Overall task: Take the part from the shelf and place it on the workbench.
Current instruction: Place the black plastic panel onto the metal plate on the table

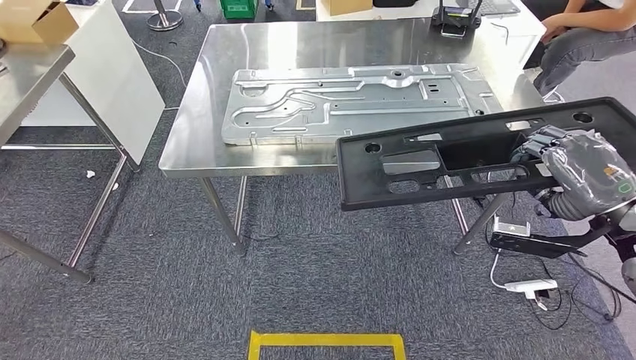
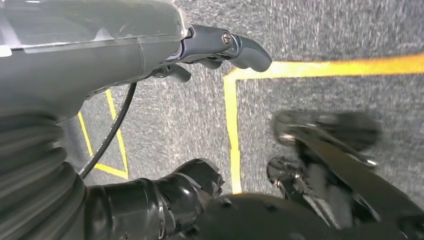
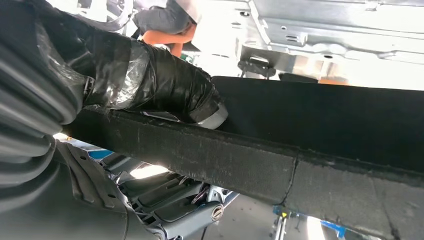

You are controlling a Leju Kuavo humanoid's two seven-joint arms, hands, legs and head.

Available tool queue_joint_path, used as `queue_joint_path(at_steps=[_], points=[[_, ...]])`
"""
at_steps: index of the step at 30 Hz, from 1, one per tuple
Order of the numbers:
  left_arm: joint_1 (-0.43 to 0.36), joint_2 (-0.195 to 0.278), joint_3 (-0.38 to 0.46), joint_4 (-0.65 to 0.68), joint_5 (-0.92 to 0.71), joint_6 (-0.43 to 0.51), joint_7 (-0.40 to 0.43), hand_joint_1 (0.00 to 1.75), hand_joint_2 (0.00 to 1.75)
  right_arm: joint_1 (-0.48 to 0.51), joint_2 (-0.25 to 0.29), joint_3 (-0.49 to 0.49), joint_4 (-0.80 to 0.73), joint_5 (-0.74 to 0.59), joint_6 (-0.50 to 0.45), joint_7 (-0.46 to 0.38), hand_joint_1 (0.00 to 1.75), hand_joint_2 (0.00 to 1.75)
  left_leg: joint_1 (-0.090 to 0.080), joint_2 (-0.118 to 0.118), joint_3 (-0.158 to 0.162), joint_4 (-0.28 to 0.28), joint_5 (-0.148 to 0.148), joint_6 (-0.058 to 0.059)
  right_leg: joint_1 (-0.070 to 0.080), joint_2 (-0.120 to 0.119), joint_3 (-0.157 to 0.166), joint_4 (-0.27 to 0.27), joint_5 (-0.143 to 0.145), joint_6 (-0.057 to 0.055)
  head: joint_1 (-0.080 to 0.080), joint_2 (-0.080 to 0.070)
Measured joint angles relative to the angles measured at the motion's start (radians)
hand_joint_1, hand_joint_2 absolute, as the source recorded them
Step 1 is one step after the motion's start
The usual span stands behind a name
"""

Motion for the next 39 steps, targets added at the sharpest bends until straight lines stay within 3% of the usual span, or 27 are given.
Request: queue_joint_path(at_steps=[2, 4, 6, 8, 10, 12, 14, 15, 16, 17, 19, 20, 22, 24, 26, 27, 29, 30, 31, 33, 34, 35, 37, 39], points=[[0.006, 0.002, 0.001, 0.000, -0.002, 0.002, -0.001, 0.00, 1.75, 0.012, 0.002, -0.003, 0.006, 0.002, -0.005, 0.000, 1.75, 1.75, -0.007, 0.000, 0.025, -0.126, 0.099, 0.017, 0.000, 0.000, 0.023, -0.002, -0.023, 0.005, 0.001, 0.000], [0.008, 0.004, 0.002, 0.000, -0.004, 0.002, -0.002, 0.00, 1.75, 0.024, 0.005, -0.008, 0.013, 0.002, -0.012, 0.000, 1.75, 1.75, -0.016, 0.000, 0.044, -0.204, 0.148, 0.033, 0.000, 0.001, 0.037, -0.012, -0.039, 0.016, 0.002, 0.000], [0.007, 0.005, 0.002, 0.000, -0.006, 0.002, -0.003, 0.00, 1.75, 0.036, 0.008, -0.015, 0.019, 0.002, -0.016, 0.000, 1.75, 1.75, -0.018, -0.002, 0.065, -0.230, 0.141, 0.042, 0.000, 0.002, 0.058, -0.021, -0.035, 0.029, 0.002, 0.000], [0.008, 0.004, 0.003, 0.000, -0.007, 0.002, -0.004, 0.00, 1.75, 0.044, 0.009, -0.025, 0.025, 0.002, -0.017, -0.001, 1.75, 1.75, -0.015, -0.003, 0.102, -0.255, 0.141, 0.052, -0.002, 0.002, 0.057, 0.013, -0.021, 0.037, 0.002, 0.000], [0.008, 0.004, 0.004, 0.000, -0.009, 0.002, -0.005, 0.00, 1.75, 0.047, 0.010, -0.034, 0.029, 0.002, -0.018, -0.002, 1.75, 1.75, -0.012, -0.003, 0.137, -0.272, 0.129, 0.058, -0.004, 0.003, -0.005, 0.114, -0.031, 0.041, 0.003, 0.000], [0.005, 0.003, 0.005, 0.000, -0.010, 0.002, -0.005, 0.00, 1.75, 0.050, 0.011, -0.038, 0.034, 0.002, -0.020, -0.002, 1.75, 1.75, -0.012, -0.006, 0.163, -0.276, 0.108, 0.061, -0.006, 0.003, -0.092, 0.215, -0.087, 0.048, 0.002, 0.000], [0.003, 0.003, 0.007, 0.000, -0.011, 0.003, -0.006, 0.00, 1.75, 0.056, 0.012, -0.038, 0.039, 0.002, -0.020, -0.002, 1.75, 1.75, -0.012, -0.010, 0.196, -0.276, 0.081, 0.059, -0.009, 0.002, -0.147, 0.229, -0.127, 0.056, 0.002, 0.000], [0.003, 0.003, 0.008, 0.000, -0.011, 0.003, -0.006, 0.00, 1.75, 0.058, 0.012, -0.038, 0.041, 0.002, -0.020, -0.002, 1.75, 1.75, -0.012, -0.011, 0.215, -0.275, 0.066, 0.057, -0.012, 0.002, -0.156, 0.197, -0.112, 0.058, 0.003, 0.000], [0.004, 0.003, 0.009, 0.000, -0.011, 0.003, -0.006, 0.00, 1.75, 0.060, 0.012, -0.038, 0.043, 0.002, -0.020, -0.002, 1.75, 1.75, -0.012, -0.012, 0.233, -0.274, 0.050, 0.053, -0.015, 0.002, -0.157, 0.145, -0.066, 0.060, 0.003, 0.000], [0.005, 0.003, 0.010, 0.000, -0.011, 0.002, -0.005, 0.00, 1.75, 0.062, 0.013, -0.038, 0.046, 0.002, -0.020, -0.002, 1.75, 1.75, -0.012, -0.011, 0.252, -0.270, 0.033, 0.049, -0.016, 0.000, -0.158, 0.092, 0.002, 0.059, 0.002, 0.000], [0.005, 0.003, 0.011, 0.000, -0.012, 0.002, -0.005, 0.00, 1.75, 0.066, 0.016, -0.038, 0.050, 0.002, -0.021, -0.003, 1.75, 1.75, -0.011, -0.013, 0.269, -0.264, 0.003, 0.035, -0.009, 0.000, -0.153, 0.030, 0.097, 0.046, 0.002, 0.000], [0.004, 0.003, 0.012, 0.000, -0.012, 0.002, -0.005, 0.00, 1.75, 0.068, 0.016, -0.039, 0.051, 0.002, -0.022, -0.003, 1.75, 1.75, -0.011, -0.013, 0.276, -0.261, -0.005, 0.028, -0.004, 0.000, -0.152, 0.024, 0.112, 0.036, 0.002, 0.000], [0.000, 0.003, 0.012, 0.000, -0.013, 0.003, -0.005, 0.00, 1.75, 0.067, 0.016, -0.045, 0.051, 0.002, -0.023, -0.003, 1.75, 1.75, -0.009, -0.013, 0.278, -0.251, -0.011, 0.018, -0.002, 0.004, -0.138, 0.020, 0.099, 0.018, 0.003, 0.000], [-0.003, 0.002, 0.012, 0.000, -0.015, 0.004, -0.007, 0.00, 1.75, 0.067, 0.015, -0.052, 0.051, 0.002, -0.023, -0.003, 1.75, 1.75, -0.007, -0.008, 0.246, -0.182, -0.006, 0.008, -0.005, 0.004, -0.114, 0.011, 0.088, 0.004, 0.002, 0.000], [-0.005, 0.000, 0.012, 0.000, -0.016, 0.005, -0.010, 0.00, 1.75, 0.069, 0.016, -0.055, 0.052, 0.002, -0.023, -0.006, 1.75, 1.75, -0.003, -0.003, 0.161, -0.054, -0.025, -0.002, -0.005, 0.004, -0.089, 0.002, 0.072, -0.003, 0.001, 0.000], [-0.005, 0.000, 0.012, 0.000, -0.017, 0.005, -0.010, 0.00, 1.75, 0.070, 0.017, -0.055, 0.052, 0.003, -0.023, -0.007, 1.75, 1.75, -0.002, -0.002, 0.114, 0.001, -0.051, -0.005, -0.005, 0.004, -0.076, 0.001, 0.061, -0.003, 0.001, 0.000], [-0.002, 0.000, 0.013, 0.000, -0.018, 0.006, -0.011, 0.00, 1.75, 0.073, 0.019, -0.055, 0.052, 0.005, -0.023, -0.010, 1.75, 1.75, -0.002, -0.001, 0.046, 0.036, -0.095, -0.004, -0.005, 0.005, -0.044, -0.001, 0.035, -0.003, 0.001, 0.000], [0.000, 0.000, 0.014, 0.000, -0.018, 0.006, -0.011, 0.00, 1.75, 0.075, 0.021, -0.055, 0.053, 0.008, -0.023, -0.011, 1.75, 1.75, -0.003, -0.001, 0.032, 0.011, -0.090, 0.000, -0.004, 0.005, -0.026, -0.001, 0.022, -0.003, 0.001, 0.000], [0.002, 0.000, 0.014, 0.000, -0.019, 0.006, -0.011, 0.00, 1.75, 0.076, 0.023, -0.055, 0.054, 0.013, -0.023, -0.012, 1.75, 1.75, -0.006, -0.001, 0.029, -0.038, -0.057, 0.007, -0.003, 0.005, -0.008, -0.002, 0.008, -0.002, 0.001, 0.000], [0.007, 0.002, 0.016, 0.000, -0.020, 0.009, -0.011, 0.00, 1.75, 0.078, 0.033, -0.052, 0.060, 0.023, -0.024, -0.013, 1.75, 1.75, -0.017, -0.005, 0.036, -0.154, 0.072, 0.030, 0.000, 0.008, 0.021, -0.005, -0.018, 0.003, 0.001, 0.000], [0.007, 0.003, 0.017, 0.000, -0.020, 0.010, -0.012, 0.00, 1.75, 0.079, 0.039, -0.049, 0.065, 0.028, -0.025, -0.013, 1.75, 1.75, -0.023, -0.010, 0.043, -0.192, 0.121, 0.041, 0.000, 0.010, 0.031, -0.009, -0.030, 0.008, 0.001, 0.000], [0.008, 0.004, 0.018, 0.000, -0.020, 0.012, -0.012, 0.00, 1.75, 0.082, 0.046, -0.046, 0.068, 0.032, -0.026, -0.013, 1.75, 1.75, -0.027, -0.015, 0.049, -0.216, 0.151, 0.050, 0.001, 0.012, 0.043, -0.011, -0.036, 0.013, 0.002, 0.000], [0.007, 0.003, 0.018, 0.000, -0.020, 0.016, -0.013, 0.00, 1.75, 0.086, 0.054, -0.043, 0.073, 0.040, -0.029, -0.014, 1.75, 1.75, -0.027, -0.019, 0.074, -0.236, 0.152, 0.058, 0.002, 0.015, 0.058, -0.009, -0.030, 0.024, 0.002, 0.000], [0.006, 0.001, 0.018, 0.000, -0.020, 0.019, -0.014, 0.00, 1.75, 0.089, 0.060, -0.042, 0.077, 0.047, -0.035, -0.016, 1.75, 1.75, -0.023, -0.016, 0.107, -0.260, 0.153, 0.064, 0.000, 0.013, 0.044, 0.037, -0.017, 0.032, 0.002, 0.000]])
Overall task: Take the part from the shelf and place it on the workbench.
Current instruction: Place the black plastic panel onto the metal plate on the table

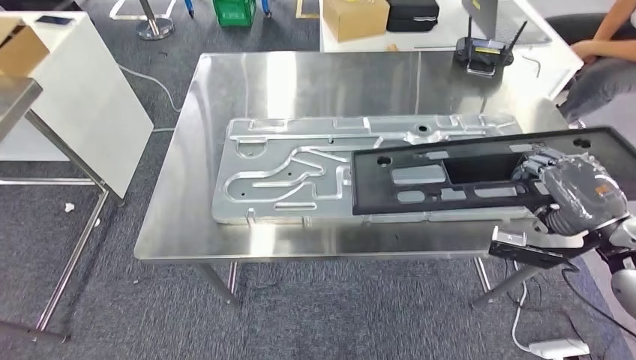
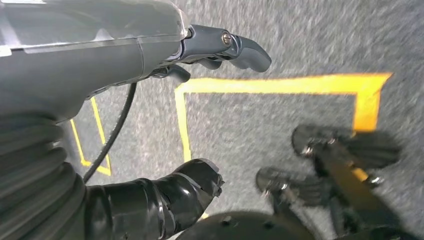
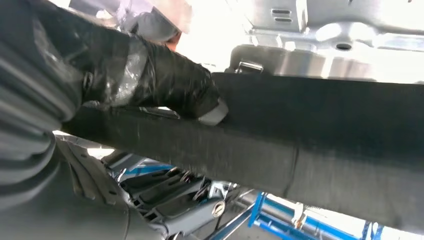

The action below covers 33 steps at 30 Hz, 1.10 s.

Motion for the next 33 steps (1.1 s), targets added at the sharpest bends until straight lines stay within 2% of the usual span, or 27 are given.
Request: queue_joint_path(at_steps=[1, 2, 4, 5, 6, 7, 8, 9, 10, 11, 13, 15, 16, 25, 33], points=[[-0.002, -0.001, 0.001, 0.000, 0.001, 0.001, 0.000, 0.00, 1.75, 0.001, 0.004, 0.000, 0.002, 0.004, -0.004, 0.000, 1.75, 1.75, 0.002, 0.000, 0.014, -0.008, -0.002, 0.002, -0.001, -0.002, -0.026, 0.044, -0.006, 0.004, 0.000, 0.000], [-0.004, -0.001, 0.001, 0.000, 0.002, 0.001, -0.001, 0.00, 1.75, 0.002, 0.008, 0.000, 0.004, 0.008, -0.009, -0.001, 1.75, 1.75, 0.002, 0.000, 0.023, -0.011, -0.008, 0.004, -0.002, -0.003, -0.060, 0.094, -0.024, 0.009, 0.000, 0.000], [-0.009, -0.001, 0.004, 0.000, 0.004, 0.000, -0.001, 0.00, 1.75, 0.004, 0.019, 0.005, 0.013, 0.024, -0.016, -0.004, 1.75, 1.75, 0.003, -0.001, 0.036, -0.010, -0.025, 0.005, -0.003, -0.005, -0.136, 0.171, -0.083, 0.017, 0.000, 0.000], [-0.009, -0.001, 0.005, 0.000, 0.004, 0.000, -0.002, 0.00, 1.75, 0.004, 0.027, 0.010, 0.019, 0.035, -0.019, -0.006, 1.75, 1.75, 0.003, -0.002, 0.045, -0.008, -0.036, 0.004, -0.004, -0.005, -0.160, 0.178, -0.099, 0.018, 0.000, 0.000], [-0.009, -0.001, 0.006, 0.000, 0.004, -0.001, -0.001, 0.00, 1.75, 0.002, 0.035, 0.018, 0.027, 0.047, -0.021, -0.008, 1.75, 1.75, 0.003, -0.003, 0.055, -0.005, -0.047, 0.002, -0.005, -0.006, -0.172, 0.159, -0.089, 0.018, 0.000, 0.000], [-0.009, -0.001, 0.007, 0.000, 0.004, -0.002, -0.001, 0.00, 1.75, -0.002, 0.042, 0.026, 0.036, 0.056, -0.022, -0.009, 1.75, 1.75, 0.003, -0.003, 0.067, -0.001, -0.059, 0.000, -0.006, -0.006, -0.171, 0.113, -0.049, 0.017, 0.000, 0.000], [-0.009, -0.001, 0.008, 0.000, 0.004, -0.003, -0.001, 0.00, 1.75, -0.006, 0.049, 0.033, 0.044, 0.062, -0.024, -0.009, 1.75, 1.75, 0.003, -0.003, 0.077, 0.004, -0.071, -0.003, -0.006, -0.006, -0.164, 0.061, 0.008, 0.015, 0.000, 0.000], [-0.009, -0.001, 0.008, 0.000, 0.004, -0.003, 0.000, 0.00, 1.75, -0.010, 0.056, 0.040, 0.053, 0.066, -0.026, -0.009, 1.75, 1.75, 0.003, -0.003, 0.086, 0.009, -0.081, -0.007, -0.003, -0.006, -0.163, 0.023, 0.051, 0.012, 0.001, 0.000], [-0.010, -0.002, 0.009, 0.000, 0.004, -0.004, 0.000, 0.00, 1.75, -0.014, 0.062, 0.046, 0.061, 0.068, -0.028, -0.009, 1.75, 1.75, 0.003, -0.004, 0.088, 0.014, -0.090, -0.011, 0.001, -0.006, -0.162, -0.005, 0.085, 0.007, 0.002, 0.000], [-0.011, -0.002, 0.009, 0.000, 0.003, -0.004, 0.000, 0.00, 1.75, -0.018, 0.067, 0.051, 0.068, 0.070, -0.030, -0.009, 1.75, 1.75, 0.003, -0.004, 0.089, 0.017, -0.095, -0.016, 0.005, -0.007, -0.165, -0.014, 0.101, -0.001, 0.003, 0.000], [-0.012, -0.002, 0.010, 0.000, 0.003, -0.006, 0.001, 0.00, 1.75, -0.025, 0.073, 0.058, 0.077, 0.074, -0.032, -0.009, 1.75, 1.75, 0.002, -0.004, 0.087, 0.022, -0.102, -0.014, 0.007, -0.008, -0.166, -0.022, 0.109, -0.010, 0.005, 0.000], [-0.012, -0.002, 0.013, 0.000, 0.003, -0.008, 0.001, 0.00, 1.75, -0.043, 0.083, 0.068, 0.088, 0.088, -0.033, -0.007, 1.75, 1.75, 0.001, -0.002, 0.088, 0.020, -0.106, -0.005, 0.006, -0.006, -0.165, -0.025, 0.111, -0.013, 0.005, 0.000], [-0.013, -0.002, 0.015, 0.000, 0.001, -0.010, 0.001, 0.00, 1.75, -0.059, 0.091, 0.077, 0.098, 0.102, -0.034, -0.006, 1.75, 1.75, 0.001, 0.000, 0.089, 0.017, -0.107, -0.004, 0.007, -0.005, -0.165, -0.025, 0.110, -0.014, 0.005, 0.000], [-0.024, -0.002, 0.025, 0.000, -0.019, -0.020, 0.000, 0.00, 1.75, -0.277, 0.246, 0.277, 0.329, 0.204, -0.091, 0.031, 1.75, 1.75, 0.004, 0.003, 0.094, 0.004, -0.107, -0.011, 0.010, -0.001, -0.164, -0.025, 0.107, -0.022, 0.005, 0.000], [-0.019, -0.003, 0.026, 0.000, -0.027, -0.020, 0.000, 0.00, 1.75, -0.329, 0.290, 0.346, 0.409, 0.207, -0.107, 0.032, 1.75, 1.75, 0.005, -0.002, 0.093, 0.004, -0.104, -0.025, 0.009, -0.006, -0.163, -0.024, 0.107, -0.023, 0.005, 0.000]])
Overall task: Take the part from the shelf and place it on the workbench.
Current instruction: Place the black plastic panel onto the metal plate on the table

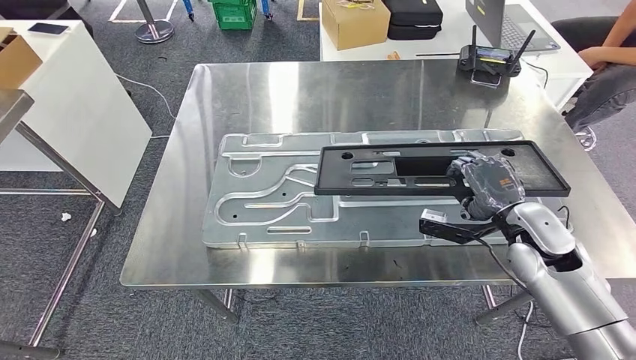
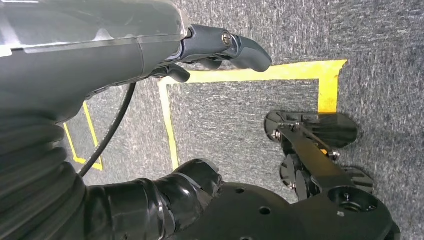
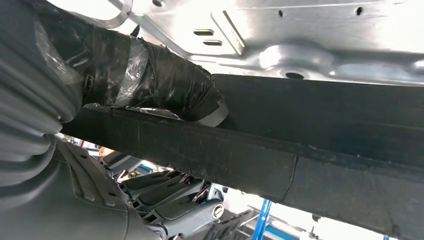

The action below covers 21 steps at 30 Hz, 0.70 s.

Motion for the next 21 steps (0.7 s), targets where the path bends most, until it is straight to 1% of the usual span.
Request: queue_joint_path(at_steps=[7, 15, 20, 21], points=[[0.001, 0.000, 0.000, 0.000, -0.002, 0.000, 0.000, 0.00, 1.75, -0.022, 0.018, 0.030, 0.030, 0.002, 0.000, 0.000, 1.75, 1.75, -0.003, 0.001, 0.000, 0.001, -0.001, -0.001, 0.000, 0.000, 0.002, -0.001, 0.001, 0.001, 0.000, 0.000], [0.001, -0.002, 0.002, 0.000, -0.010, 0.000, 0.000, 0.00, 1.75, -0.087, 0.085, 0.072, 0.147, 0.029, -0.006, 0.004, 1.75, 1.75, -0.003, 0.001, 0.000, 0.003, -0.001, -0.001, 0.000, 0.000, 0.003, -0.002, 0.002, 0.002, 0.000, 0.000], [0.001, -0.002, 0.007, 0.000, -0.011, 0.002, 0.006, 0.00, 1.75, -0.110, 0.131, 0.094, 0.230, 0.038, -0.035, 0.002, 1.75, 1.75, -0.003, 0.000, 0.001, 0.004, -0.001, -0.001, 0.000, 0.000, 0.003, -0.002, 0.002, 0.003, 0.000, 0.000], [0.001, -0.002, 0.009, 0.000, -0.010, 0.002, 0.008, 0.00, 1.75, -0.110, 0.140, 0.097, 0.247, 0.038, -0.042, 0.000, 1.31, 1.31, -0.003, 0.000, 0.001, 0.004, -0.001, -0.001, 0.000, 0.000, 0.003, -0.002, 0.002, 0.003, 0.000, 0.000]])
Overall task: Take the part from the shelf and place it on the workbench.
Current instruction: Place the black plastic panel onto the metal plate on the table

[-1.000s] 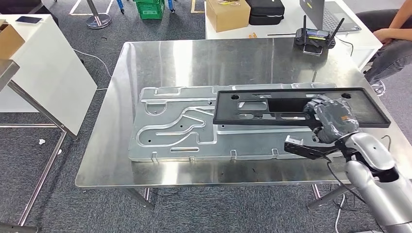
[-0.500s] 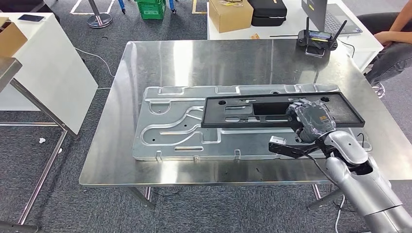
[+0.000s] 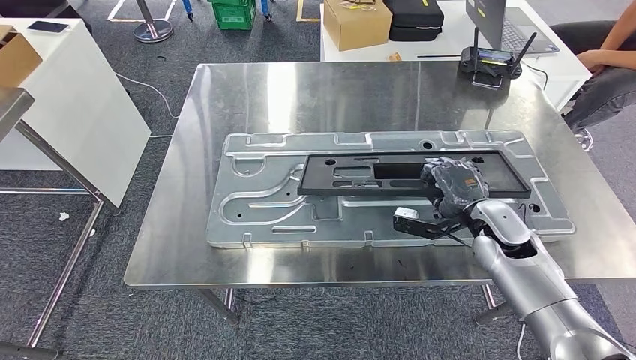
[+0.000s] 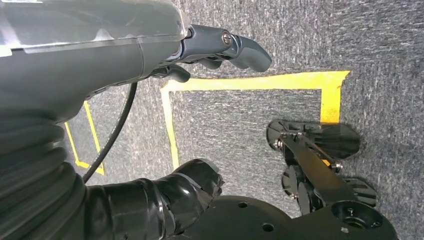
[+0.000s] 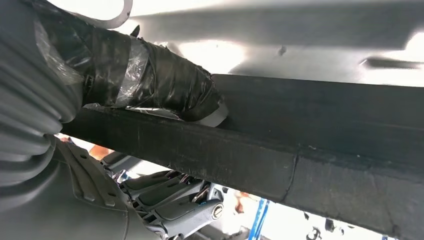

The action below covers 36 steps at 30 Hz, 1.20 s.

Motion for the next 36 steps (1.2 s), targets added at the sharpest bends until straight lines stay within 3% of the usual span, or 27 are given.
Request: queue_joint_path(at_steps=[3, 5, 9, 24, 36], points=[[0.000, -0.002, 0.008, 0.000, 0.003, -0.001, 0.005, 0.00, 1.75, 0.001, 0.024, 0.007, 0.049, -0.002, -0.022, -0.008, 0.00, 0.00, 0.000, 0.000, 0.002, 0.001, 0.000, 0.000, 0.000, 0.000, 0.000, 0.000, 0.000, 0.000, 0.000, 0.000], [0.000, -0.003, 0.013, 0.000, 0.006, -0.004, 0.005, 0.00, 1.75, 0.001, 0.033, 0.009, 0.074, -0.004, -0.034, -0.016, 0.00, 0.00, 0.000, 0.000, 0.002, 0.001, 0.000, 0.000, 0.000, 0.000, 0.000, 0.000, 0.000, 0.000, 0.000, 0.000], [0.001, -0.007, 0.020, 0.000, 0.008, 0.001, 0.005, 0.00, 0.00, 0.002, 0.043, 0.010, 0.106, -0.006, -0.045, -0.025, 0.00, 0.00, 0.000, 0.000, 0.001, 0.002, 0.000, 0.000, 0.000, 0.000, 0.000, 0.000, 0.000, 0.000, 0.000, 0.000], [0.003, -0.013, 0.061, 0.000, 0.020, -0.003, 0.004, 0.00, 0.00, 0.017, 0.049, 0.010, 0.098, 0.008, -0.045, -0.022, 0.00, 0.00, 0.000, 0.000, 0.001, 0.004, 0.000, 0.000, 0.000, 0.000, 0.001, 0.000, 0.002, 0.003, 0.000, 0.000], [0.004, -0.014, 0.074, 0.000, 0.012, -0.003, 0.004, 0.00, 0.00, 0.037, 0.049, 0.012, -0.026, 0.028, -0.026, 0.001, 0.00, 0.00, 0.000, 0.001, 0.000, 0.005, 0.000, 0.000, 0.000, 0.001, 0.001, -0.001, 0.003, 0.004, 0.000, 0.000]])
